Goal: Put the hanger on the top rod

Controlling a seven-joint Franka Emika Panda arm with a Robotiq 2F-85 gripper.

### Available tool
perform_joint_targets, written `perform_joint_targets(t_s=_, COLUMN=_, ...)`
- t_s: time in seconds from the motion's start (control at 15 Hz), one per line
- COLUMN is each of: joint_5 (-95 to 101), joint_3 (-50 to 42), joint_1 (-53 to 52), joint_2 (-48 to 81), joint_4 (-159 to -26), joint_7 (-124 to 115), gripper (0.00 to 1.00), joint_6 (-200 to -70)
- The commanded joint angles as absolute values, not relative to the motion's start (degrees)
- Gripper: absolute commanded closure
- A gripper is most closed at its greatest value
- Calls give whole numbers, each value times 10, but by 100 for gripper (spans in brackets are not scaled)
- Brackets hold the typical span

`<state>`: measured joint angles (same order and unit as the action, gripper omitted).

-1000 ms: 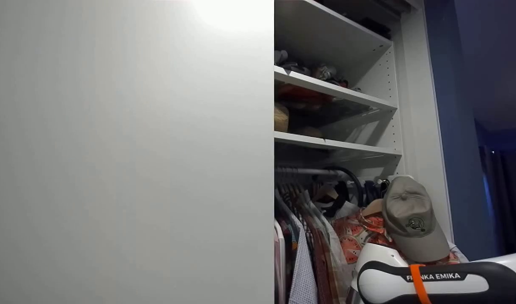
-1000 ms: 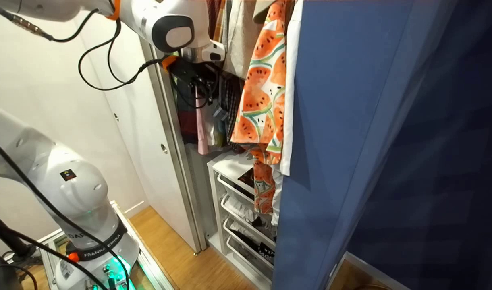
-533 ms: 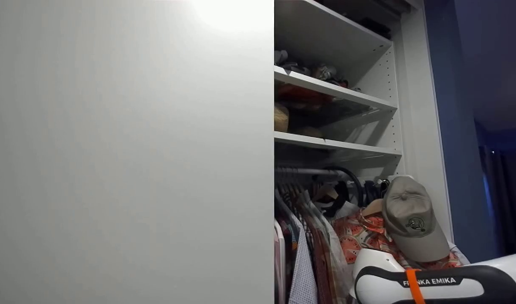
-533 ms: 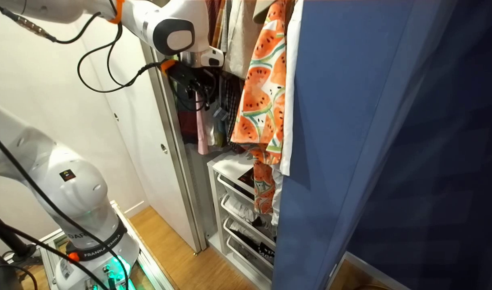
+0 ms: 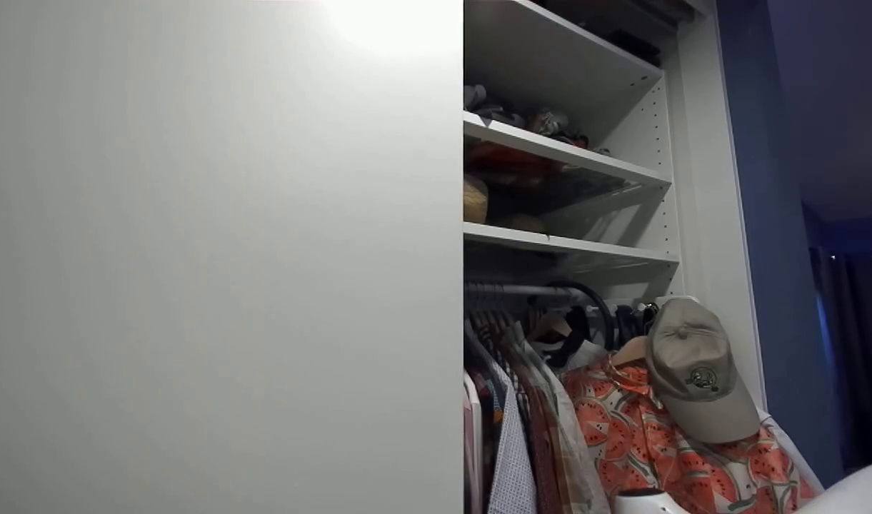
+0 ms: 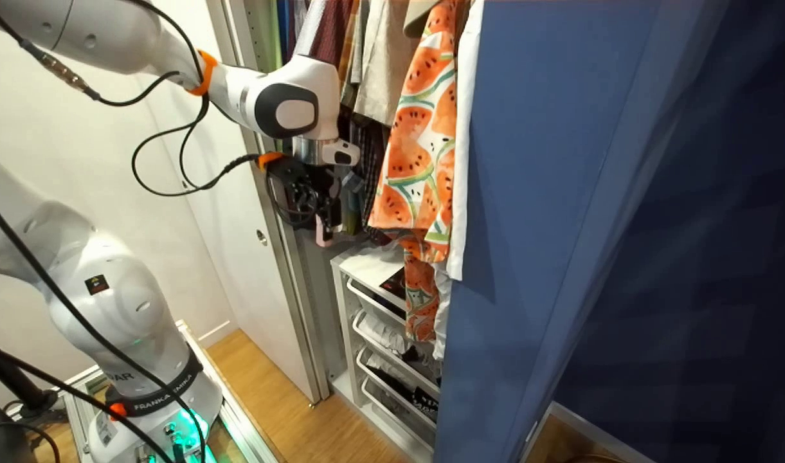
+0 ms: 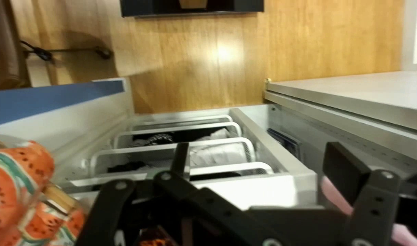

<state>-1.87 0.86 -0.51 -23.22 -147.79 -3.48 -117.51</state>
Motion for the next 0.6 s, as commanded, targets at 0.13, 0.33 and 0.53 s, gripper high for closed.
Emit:
perform_joint_targets(t_s=0.13, joint_5=195, joint_3=10, joint_1=96, joint_2=-229, joint_4=-1580, joint_7=-114, gripper=0, joint_6=-1289)
perform_joint_targets(t_s=0.33, joint_5=200, joint_3=3, joint_1=101, joint_2=-224, joint_4=-1578, joint_7=-118, gripper=0, joint_6=-1287)
perform_joint_targets(t_s=0.53, joint_5=214, joint_3=2, joint_1=112, joint_2=-220, joint_4=-1580, joint_7=-127, gripper=0, joint_6=-1297)
